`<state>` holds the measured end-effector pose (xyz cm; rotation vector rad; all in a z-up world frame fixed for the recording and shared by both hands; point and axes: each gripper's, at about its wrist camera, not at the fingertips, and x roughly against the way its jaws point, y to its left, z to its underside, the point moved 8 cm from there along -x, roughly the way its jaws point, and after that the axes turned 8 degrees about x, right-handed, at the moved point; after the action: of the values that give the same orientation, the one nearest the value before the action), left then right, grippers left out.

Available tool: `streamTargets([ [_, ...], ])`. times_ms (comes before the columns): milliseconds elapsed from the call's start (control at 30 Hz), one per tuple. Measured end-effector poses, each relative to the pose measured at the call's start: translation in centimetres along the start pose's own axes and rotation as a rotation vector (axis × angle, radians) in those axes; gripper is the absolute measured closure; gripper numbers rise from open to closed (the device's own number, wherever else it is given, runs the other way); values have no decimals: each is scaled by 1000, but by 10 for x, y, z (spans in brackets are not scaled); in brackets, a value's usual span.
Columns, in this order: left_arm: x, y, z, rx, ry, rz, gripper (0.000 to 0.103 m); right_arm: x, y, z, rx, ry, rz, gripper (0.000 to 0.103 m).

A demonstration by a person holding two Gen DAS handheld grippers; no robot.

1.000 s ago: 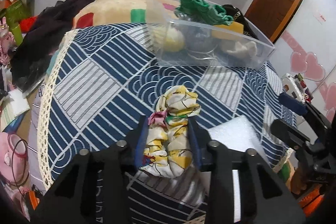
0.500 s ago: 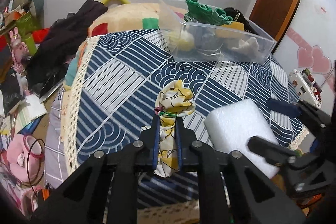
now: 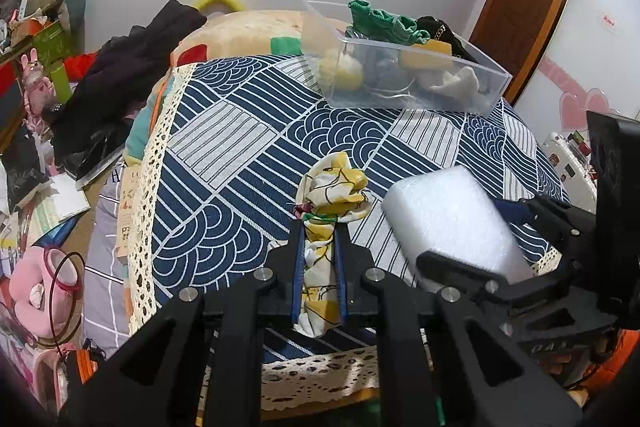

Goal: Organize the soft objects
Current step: 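Carry the scrunchie and foam block over the box and open both grippers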

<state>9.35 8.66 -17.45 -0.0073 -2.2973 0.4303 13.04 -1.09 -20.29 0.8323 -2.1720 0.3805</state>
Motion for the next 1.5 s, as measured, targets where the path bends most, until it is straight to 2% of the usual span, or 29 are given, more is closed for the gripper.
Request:
streamTargets([
  [333,8,-16,-20,-33,-42,7,90,43,-34,-24,-11,-149,111,15],
  [600,22,-47,-64,-61,-140,40,90,75,-82,-46,-73,-243,181,15],
  [767,25,-65,-96,-56,-185,86,90,94,-110,-62,-104,-307,228,15],
  [1000,14,-81,-136,-97,-251,52,90,103,-125,-88,-88,-380,281,15],
  [1100,2,-82,-150,-106,-250,28,90,99,-126,-103,-63,-398,297,15],
  [1233,-12,-84,-166,-89,-235,53,90,91,-132,-117,-53,-411,304,15],
  [1333,-28,-90,-173,-87,-209,88,90,89,-139,-126,-51,-426,315,15],
  [1500,-69,-90,-171,-87,-130,66,90,72,-149,-131,-58,-394,311,15],
])
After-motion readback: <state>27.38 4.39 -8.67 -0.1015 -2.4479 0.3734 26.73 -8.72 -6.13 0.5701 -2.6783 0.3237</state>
